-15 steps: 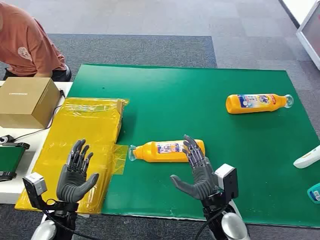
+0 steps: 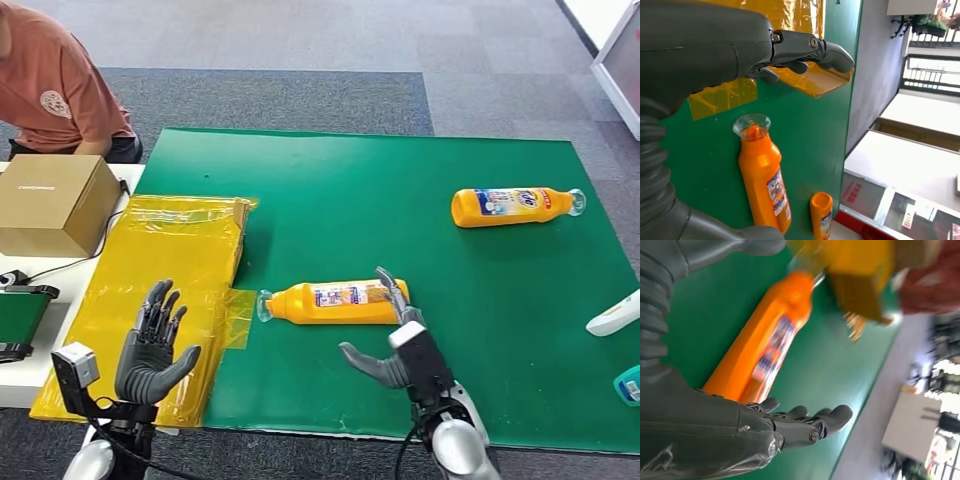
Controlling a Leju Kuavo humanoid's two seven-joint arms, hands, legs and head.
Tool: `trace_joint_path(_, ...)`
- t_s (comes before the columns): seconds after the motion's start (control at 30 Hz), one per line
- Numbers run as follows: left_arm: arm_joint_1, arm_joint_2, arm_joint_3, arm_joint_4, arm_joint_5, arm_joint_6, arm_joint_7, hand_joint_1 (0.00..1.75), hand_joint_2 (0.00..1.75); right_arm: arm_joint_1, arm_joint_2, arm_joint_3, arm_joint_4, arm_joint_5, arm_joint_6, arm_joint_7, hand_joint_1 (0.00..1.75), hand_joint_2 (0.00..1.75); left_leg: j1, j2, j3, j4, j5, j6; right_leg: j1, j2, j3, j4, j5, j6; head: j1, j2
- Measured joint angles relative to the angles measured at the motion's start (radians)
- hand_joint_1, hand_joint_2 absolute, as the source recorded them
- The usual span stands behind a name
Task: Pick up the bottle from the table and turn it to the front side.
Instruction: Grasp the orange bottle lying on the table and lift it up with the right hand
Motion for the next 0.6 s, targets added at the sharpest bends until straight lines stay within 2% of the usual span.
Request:
trace_joint_path(0.13,-0.012,-0.004,-0.003,0.0,-0.012,-0.042,0.028,0.0,1.75,-0.097,-0.009,0.031,0.14,0.439,-0.068,0.16,0.0,1.75,0.0,0.0,0.0,0.0,0.001,0.001,0.0,0.0,0.0,0.0,0.001,0.0,0.0,0.0)
trace_joint_path(0.27,-0.036,-0.014,-0.006,0.001,-0.017,-0.083,0.048,0.0,1.75,-0.194,-0.009,0.074,0.315,0.709,-0.078,0.235,0.0,1.75,0.0,0.0,0.0,0.0,0.003,0.001,0.0,0.0,0.0,0.0,0.002,0.0,0.0,0.0)
trace_joint_path(0.4,-0.058,-0.023,-0.012,0.006,-0.021,-0.107,0.056,0.0,1.75,-0.269,-0.005,0.114,0.459,0.832,-0.078,0.257,0.0,1.75,0.0,0.0,0.0,0.0,0.003,0.001,0.0,0.0,0.0,0.0,0.003,0.0,0.0,0.0)
trace_joint_path(0.6,-0.078,-0.03,-0.016,0.019,-0.019,-0.126,0.056,0.0,1.75,-0.356,0.01,0.161,0.602,0.913,-0.084,0.264,0.0,1.75,0.0,0.0,0.0,0.0,0.003,0.001,0.0,0.0,0.0,0.0,0.002,0.0,0.0,0.0)
